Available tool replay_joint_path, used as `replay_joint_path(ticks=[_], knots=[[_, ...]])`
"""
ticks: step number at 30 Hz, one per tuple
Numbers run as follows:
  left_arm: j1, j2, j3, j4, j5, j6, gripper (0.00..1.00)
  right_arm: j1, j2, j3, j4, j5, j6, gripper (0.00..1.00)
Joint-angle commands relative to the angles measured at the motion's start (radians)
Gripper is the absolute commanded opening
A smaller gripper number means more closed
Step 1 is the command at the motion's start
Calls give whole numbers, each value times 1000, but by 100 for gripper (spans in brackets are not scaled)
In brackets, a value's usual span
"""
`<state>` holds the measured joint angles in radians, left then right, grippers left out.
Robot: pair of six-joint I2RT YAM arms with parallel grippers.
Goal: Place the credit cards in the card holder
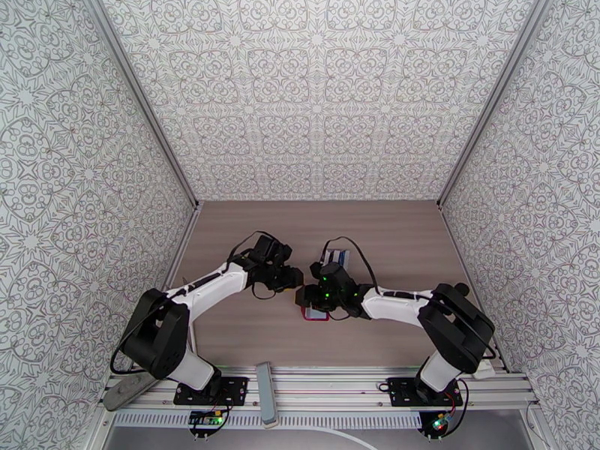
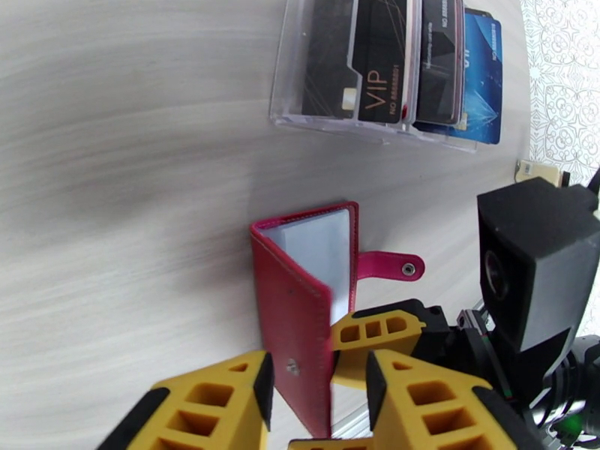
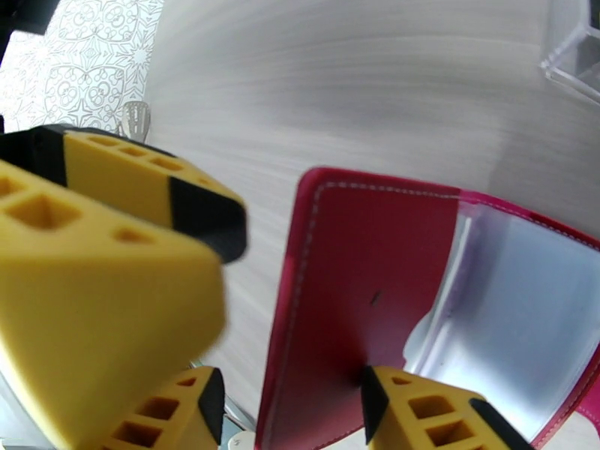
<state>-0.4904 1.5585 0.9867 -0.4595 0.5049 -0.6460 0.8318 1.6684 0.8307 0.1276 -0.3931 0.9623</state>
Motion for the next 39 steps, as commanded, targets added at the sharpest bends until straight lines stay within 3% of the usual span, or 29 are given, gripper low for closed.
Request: replay_joint_path(ticks=[1, 13, 28, 39], knots=[[-8, 15, 27, 25, 27, 26, 40, 12, 20, 34, 21, -23, 6, 54], [-9, 74, 26, -66, -56, 74, 37, 11, 5, 22, 11, -10, 4, 54], [-14, 93, 39, -155, -237, 160, 36, -8, -46, 5, -53, 42, -26, 54], [-27, 156, 29, -152, -347, 213, 35, -13, 12, 3, 16, 24, 7, 44]])
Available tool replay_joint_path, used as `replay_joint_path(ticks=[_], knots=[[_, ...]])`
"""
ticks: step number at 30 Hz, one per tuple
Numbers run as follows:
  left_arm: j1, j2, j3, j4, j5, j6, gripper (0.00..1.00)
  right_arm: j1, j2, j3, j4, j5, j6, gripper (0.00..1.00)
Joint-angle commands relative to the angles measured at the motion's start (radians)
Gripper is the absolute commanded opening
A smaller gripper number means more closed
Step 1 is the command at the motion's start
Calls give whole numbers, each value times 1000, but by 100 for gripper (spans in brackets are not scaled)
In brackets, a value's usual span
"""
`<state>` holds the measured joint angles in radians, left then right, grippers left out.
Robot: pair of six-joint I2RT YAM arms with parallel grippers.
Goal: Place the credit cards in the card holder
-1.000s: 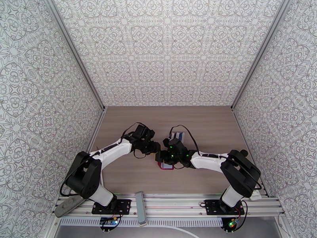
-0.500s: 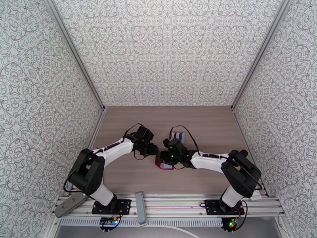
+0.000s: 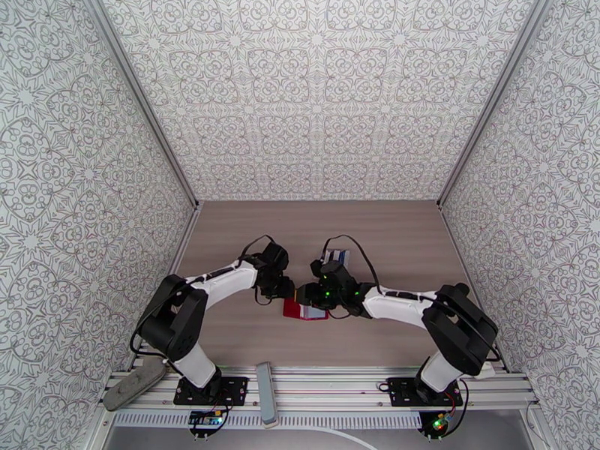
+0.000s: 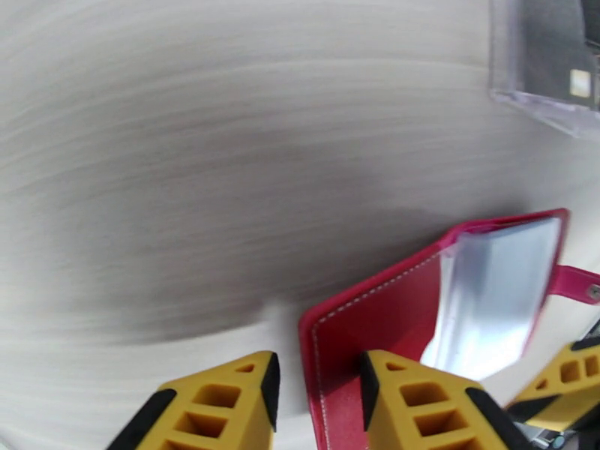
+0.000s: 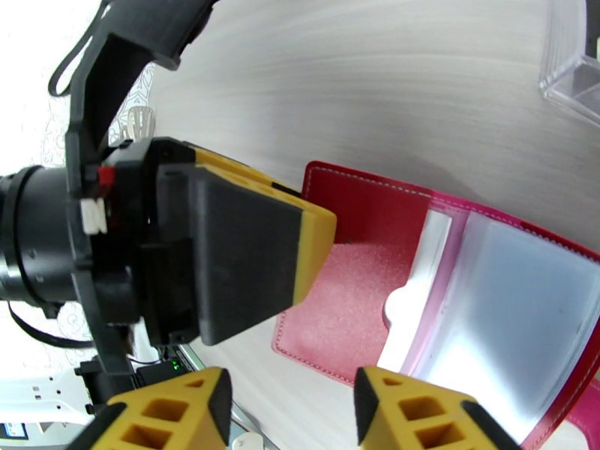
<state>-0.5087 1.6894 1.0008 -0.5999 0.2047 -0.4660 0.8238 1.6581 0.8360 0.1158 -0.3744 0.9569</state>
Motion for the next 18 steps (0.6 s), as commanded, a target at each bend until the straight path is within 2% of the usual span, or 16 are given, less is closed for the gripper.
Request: replay_joint_path(ticks=[1, 18], knots=[[-8, 31, 15, -9, -51, 35, 35, -5, 28, -2, 33, 5, 14, 43], [-10, 76, 16, -6, -101, 41, 34, -5, 118, -18, 82, -15, 23, 40]])
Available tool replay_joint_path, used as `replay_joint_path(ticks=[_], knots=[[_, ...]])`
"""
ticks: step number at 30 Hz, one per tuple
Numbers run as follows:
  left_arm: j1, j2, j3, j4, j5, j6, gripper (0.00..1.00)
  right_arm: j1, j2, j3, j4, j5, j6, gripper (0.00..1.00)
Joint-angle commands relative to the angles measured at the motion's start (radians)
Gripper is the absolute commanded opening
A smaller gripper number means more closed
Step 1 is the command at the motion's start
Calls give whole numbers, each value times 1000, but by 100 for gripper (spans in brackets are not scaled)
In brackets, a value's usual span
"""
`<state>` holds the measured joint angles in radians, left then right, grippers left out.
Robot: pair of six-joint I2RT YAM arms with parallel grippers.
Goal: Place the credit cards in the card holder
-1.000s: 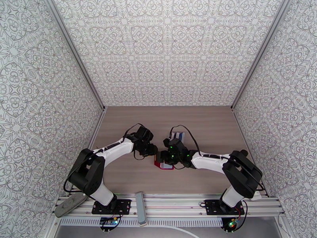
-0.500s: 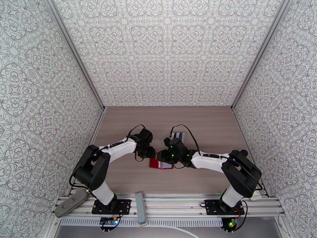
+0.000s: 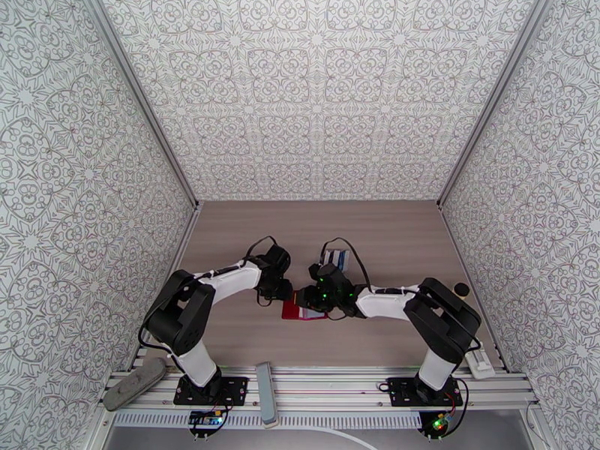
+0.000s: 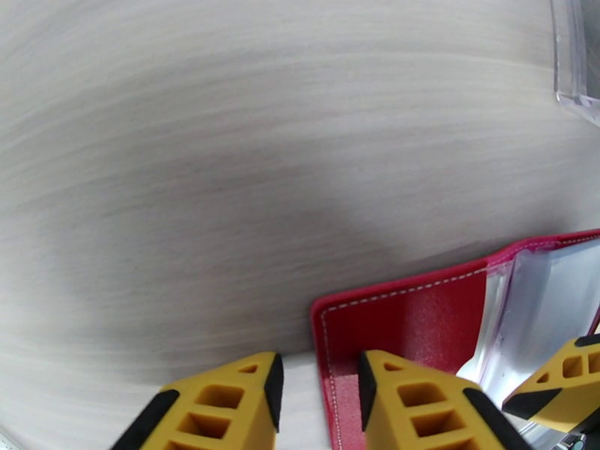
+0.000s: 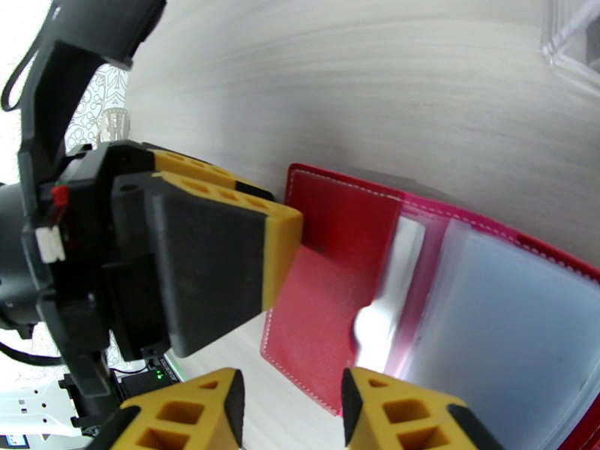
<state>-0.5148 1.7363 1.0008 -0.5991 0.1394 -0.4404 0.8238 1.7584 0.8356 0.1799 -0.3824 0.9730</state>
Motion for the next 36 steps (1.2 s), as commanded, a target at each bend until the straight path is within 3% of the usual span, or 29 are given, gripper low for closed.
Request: replay_joint_path(ticks=[1, 28, 36], knots=[[-3, 30, 15, -5, -37, 16, 34, -5, 19, -22, 18, -7, 7, 40], [20, 106, 42, -19, -48, 15, 34, -16, 57, -102, -21, 45, -3, 40], [20, 60, 72, -25, -22, 11, 34, -16, -25, -79, -23, 28, -5, 41]])
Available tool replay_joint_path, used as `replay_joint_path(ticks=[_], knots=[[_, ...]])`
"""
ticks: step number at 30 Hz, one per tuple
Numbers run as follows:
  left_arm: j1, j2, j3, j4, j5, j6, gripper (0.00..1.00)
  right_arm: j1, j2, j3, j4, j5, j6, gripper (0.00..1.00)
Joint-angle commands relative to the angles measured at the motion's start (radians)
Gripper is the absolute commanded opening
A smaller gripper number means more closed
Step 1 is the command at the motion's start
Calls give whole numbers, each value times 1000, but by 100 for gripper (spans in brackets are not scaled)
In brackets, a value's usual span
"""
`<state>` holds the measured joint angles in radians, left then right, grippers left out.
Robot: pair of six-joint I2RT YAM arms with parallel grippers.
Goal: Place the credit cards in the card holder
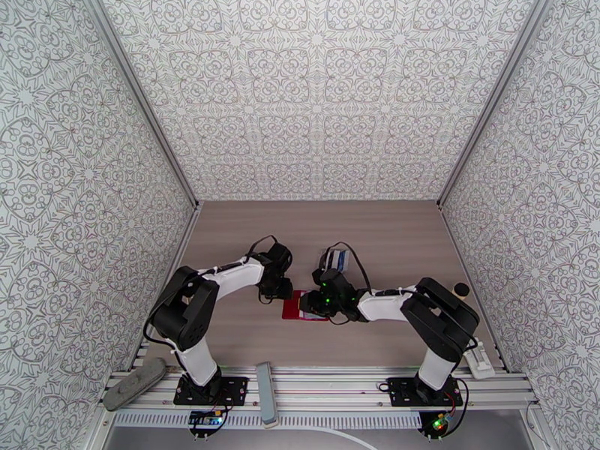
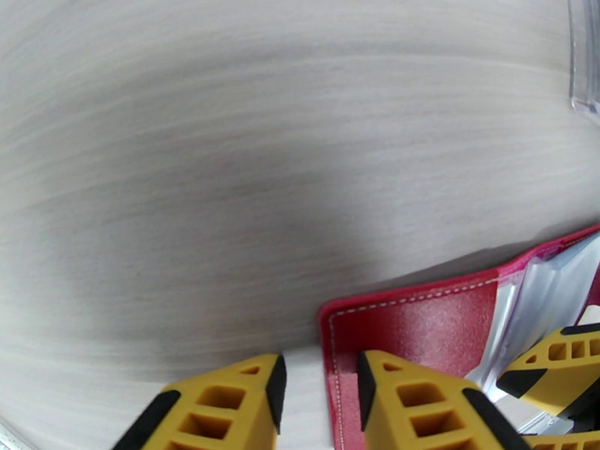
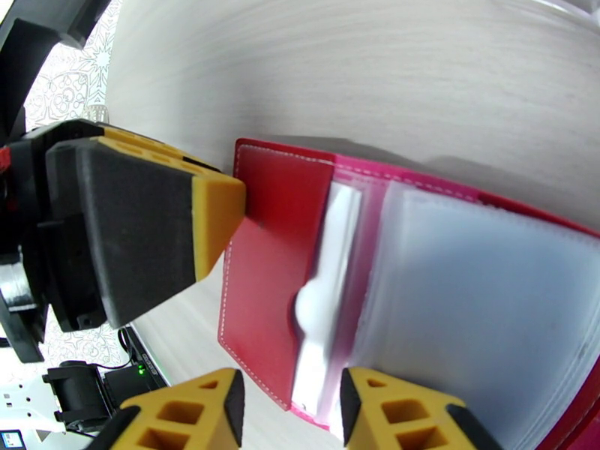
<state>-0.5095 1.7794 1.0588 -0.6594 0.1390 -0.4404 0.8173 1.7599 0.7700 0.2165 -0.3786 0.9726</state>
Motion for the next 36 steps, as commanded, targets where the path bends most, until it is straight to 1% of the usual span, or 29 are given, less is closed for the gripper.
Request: replay_joint_path(ticks=[1, 6, 11, 14, 17, 20, 24, 29, 33, 36], knots=[[14, 5, 25, 29, -16, 9, 34, -10, -44, -7, -66, 23, -7, 42], [11, -18, 116, -24, 26, 8, 34, -10, -103, 36, -114, 24, -27, 44], [2, -42, 199, -74, 39, 9, 34, -10, -137, 66, -173, 41, -49, 45], [-4, -69, 222, -102, 41, 5, 34, -9, -162, 83, -226, 68, -71, 45], [-12, -108, 218, -117, 49, -5, 35, -12, -188, 117, -327, 124, -112, 44], [-15, -152, 186, -114, 84, -27, 34, -21, -196, 156, -438, 171, -165, 41], [-29, -208, 109, -75, 163, -72, 34, -47, -199, 176, -489, 182, -202, 41], [-78, -266, -9, 10, 244, -155, 35, -71, -186, 199, -515, 182, -219, 41], [-121, -290, -77, 61, 250, -202, 35, -79, -165, 205, -514, 177, -222, 41], [-139, -305, -116, 80, 228, -220, 35, -81, -149, 207, -505, 168, -219, 41]])
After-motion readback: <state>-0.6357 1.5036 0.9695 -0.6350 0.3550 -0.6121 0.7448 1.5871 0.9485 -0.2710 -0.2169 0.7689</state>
